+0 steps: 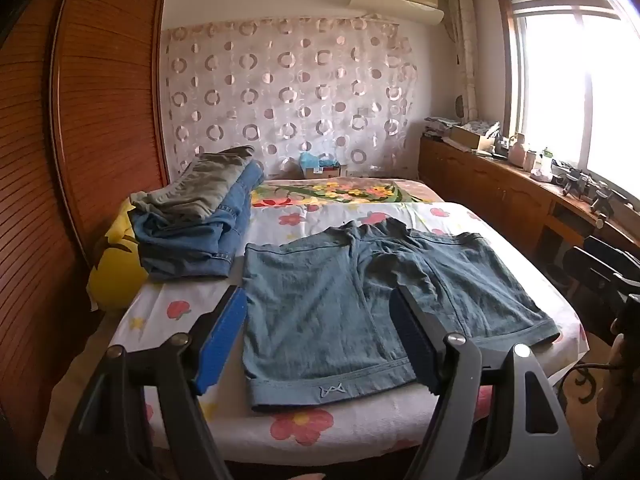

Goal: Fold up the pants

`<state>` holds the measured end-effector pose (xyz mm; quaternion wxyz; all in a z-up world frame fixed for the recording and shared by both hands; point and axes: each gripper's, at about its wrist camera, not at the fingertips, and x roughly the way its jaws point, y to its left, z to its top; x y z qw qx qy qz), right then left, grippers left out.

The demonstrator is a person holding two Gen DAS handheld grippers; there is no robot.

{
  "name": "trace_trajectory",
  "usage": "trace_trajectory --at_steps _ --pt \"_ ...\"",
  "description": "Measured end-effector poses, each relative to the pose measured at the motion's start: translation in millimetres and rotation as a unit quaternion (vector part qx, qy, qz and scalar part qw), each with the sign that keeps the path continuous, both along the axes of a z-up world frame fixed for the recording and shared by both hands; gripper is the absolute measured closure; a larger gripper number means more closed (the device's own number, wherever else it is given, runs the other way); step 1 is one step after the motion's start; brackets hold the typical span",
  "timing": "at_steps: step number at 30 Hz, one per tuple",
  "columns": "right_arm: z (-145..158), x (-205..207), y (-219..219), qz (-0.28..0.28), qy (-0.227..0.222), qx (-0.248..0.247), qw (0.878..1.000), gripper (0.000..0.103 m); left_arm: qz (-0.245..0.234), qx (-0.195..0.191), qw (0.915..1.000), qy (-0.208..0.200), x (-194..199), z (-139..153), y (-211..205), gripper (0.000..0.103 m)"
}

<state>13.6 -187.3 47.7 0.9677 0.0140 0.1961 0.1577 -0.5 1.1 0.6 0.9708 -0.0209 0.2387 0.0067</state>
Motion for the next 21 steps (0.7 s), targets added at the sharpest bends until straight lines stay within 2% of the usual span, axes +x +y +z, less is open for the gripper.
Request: trace_trajectory --at_steps 21 --pt "0.5 -2.9 -1.2 0.000 -0.004 -0.007 1.000 0.000 0.003 0.007 1.0000 -0.003 -2.2 2.6 0.9 0.028"
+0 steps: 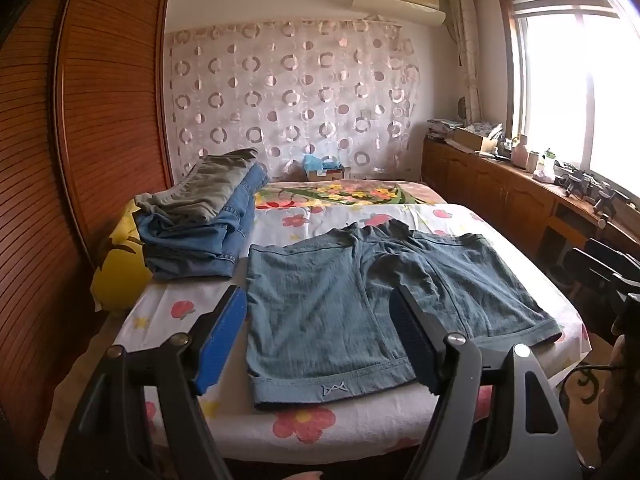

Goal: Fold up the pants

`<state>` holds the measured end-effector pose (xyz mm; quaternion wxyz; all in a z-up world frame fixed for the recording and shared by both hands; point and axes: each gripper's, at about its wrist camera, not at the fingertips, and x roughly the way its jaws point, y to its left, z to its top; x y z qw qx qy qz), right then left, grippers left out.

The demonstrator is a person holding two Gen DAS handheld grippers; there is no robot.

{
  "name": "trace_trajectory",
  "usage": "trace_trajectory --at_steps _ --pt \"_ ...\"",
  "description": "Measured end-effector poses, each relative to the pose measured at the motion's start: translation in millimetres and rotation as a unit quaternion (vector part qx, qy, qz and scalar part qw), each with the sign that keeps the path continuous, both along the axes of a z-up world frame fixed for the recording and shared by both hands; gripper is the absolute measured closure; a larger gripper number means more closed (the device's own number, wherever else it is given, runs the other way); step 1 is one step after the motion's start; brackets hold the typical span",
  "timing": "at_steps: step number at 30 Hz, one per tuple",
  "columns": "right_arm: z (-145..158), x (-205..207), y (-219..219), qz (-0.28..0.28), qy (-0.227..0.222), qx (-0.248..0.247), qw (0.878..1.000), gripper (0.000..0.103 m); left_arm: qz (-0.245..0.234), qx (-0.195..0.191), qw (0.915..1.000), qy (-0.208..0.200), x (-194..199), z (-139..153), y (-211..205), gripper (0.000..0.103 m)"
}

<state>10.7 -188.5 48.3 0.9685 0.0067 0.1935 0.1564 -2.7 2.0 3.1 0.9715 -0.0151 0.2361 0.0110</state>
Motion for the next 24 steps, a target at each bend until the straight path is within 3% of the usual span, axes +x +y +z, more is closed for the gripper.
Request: trace_trajectory --at_steps 24 --pt "-3.2 0.9 -0.2 -0.001 0.003 0.003 1.000 0.000 0.000 0.002 1.0000 -0.004 0.0 -0.8 2.2 0.028"
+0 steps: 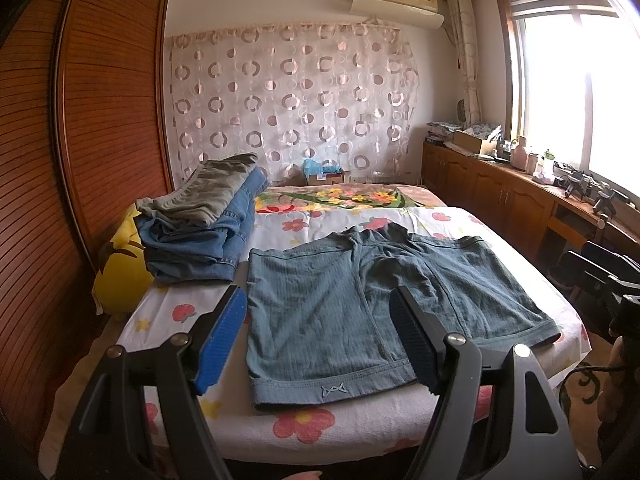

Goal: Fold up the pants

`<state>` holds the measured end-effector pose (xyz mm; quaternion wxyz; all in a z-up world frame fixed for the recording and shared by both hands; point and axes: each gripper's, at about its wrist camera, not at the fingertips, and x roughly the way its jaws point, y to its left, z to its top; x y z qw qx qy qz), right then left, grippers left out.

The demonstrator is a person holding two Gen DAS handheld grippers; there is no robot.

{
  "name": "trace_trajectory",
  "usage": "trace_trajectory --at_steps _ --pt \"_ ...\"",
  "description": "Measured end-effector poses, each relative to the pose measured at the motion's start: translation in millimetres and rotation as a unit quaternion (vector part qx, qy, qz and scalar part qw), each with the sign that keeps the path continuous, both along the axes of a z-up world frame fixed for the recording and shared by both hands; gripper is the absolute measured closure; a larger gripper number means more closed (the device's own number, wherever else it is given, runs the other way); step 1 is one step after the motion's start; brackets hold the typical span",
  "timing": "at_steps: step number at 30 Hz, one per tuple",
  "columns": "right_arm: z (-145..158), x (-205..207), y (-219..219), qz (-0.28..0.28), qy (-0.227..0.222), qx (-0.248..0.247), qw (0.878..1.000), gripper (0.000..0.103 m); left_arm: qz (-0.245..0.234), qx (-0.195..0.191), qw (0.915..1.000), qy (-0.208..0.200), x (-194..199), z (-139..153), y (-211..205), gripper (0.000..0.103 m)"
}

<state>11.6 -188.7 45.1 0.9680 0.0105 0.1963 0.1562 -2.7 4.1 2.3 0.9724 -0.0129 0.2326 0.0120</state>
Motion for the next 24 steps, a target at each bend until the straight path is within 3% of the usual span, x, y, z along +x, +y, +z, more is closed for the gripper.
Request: trace_trajectory --at_steps 24 --pt "-0.3 0.4 -0.1 -0.001 0.000 0.002 1.000 0.000 0.000 0.002 1.0000 -0.003 -0.7 -0.3 -0.6 0.028"
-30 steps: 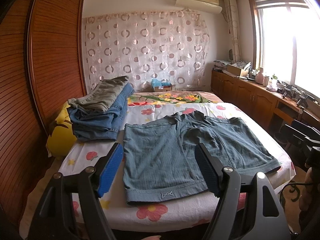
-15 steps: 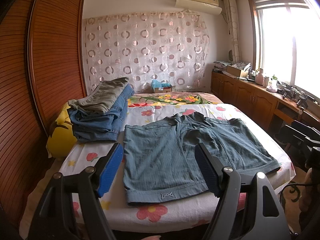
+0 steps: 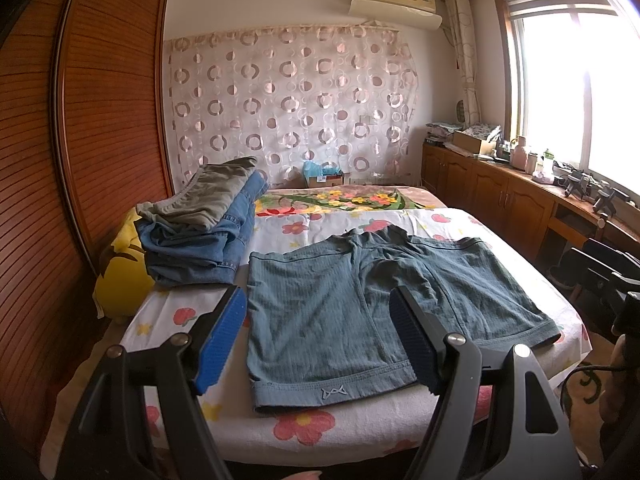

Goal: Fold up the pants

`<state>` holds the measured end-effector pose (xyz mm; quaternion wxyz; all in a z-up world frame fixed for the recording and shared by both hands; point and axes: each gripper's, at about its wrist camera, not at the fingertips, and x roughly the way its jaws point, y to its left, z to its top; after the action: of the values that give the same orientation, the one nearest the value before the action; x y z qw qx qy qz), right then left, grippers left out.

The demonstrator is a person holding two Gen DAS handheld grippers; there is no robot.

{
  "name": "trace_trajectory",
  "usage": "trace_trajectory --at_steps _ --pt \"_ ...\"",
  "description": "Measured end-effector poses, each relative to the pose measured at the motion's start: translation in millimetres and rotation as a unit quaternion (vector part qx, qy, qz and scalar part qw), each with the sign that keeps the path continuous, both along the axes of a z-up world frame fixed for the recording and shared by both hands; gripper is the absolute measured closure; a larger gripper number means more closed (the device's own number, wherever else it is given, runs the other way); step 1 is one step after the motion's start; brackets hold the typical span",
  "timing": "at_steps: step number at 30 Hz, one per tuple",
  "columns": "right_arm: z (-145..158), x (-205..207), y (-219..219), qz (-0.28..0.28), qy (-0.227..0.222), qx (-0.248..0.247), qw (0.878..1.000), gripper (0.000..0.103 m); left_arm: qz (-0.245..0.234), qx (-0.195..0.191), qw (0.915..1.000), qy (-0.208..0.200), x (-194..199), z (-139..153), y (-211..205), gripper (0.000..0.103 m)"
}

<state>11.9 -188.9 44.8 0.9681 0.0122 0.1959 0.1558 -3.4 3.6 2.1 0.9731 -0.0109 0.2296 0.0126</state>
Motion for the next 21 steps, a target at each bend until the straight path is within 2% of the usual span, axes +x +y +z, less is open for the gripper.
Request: trace_trajectory --at_steps 21 --pt "-0.1 -0.2 -0.4 0.000 0.000 0.000 1.000 0.000 -0.001 0.001 1.0000 0.002 -1.3 2.5 0.7 0.028"
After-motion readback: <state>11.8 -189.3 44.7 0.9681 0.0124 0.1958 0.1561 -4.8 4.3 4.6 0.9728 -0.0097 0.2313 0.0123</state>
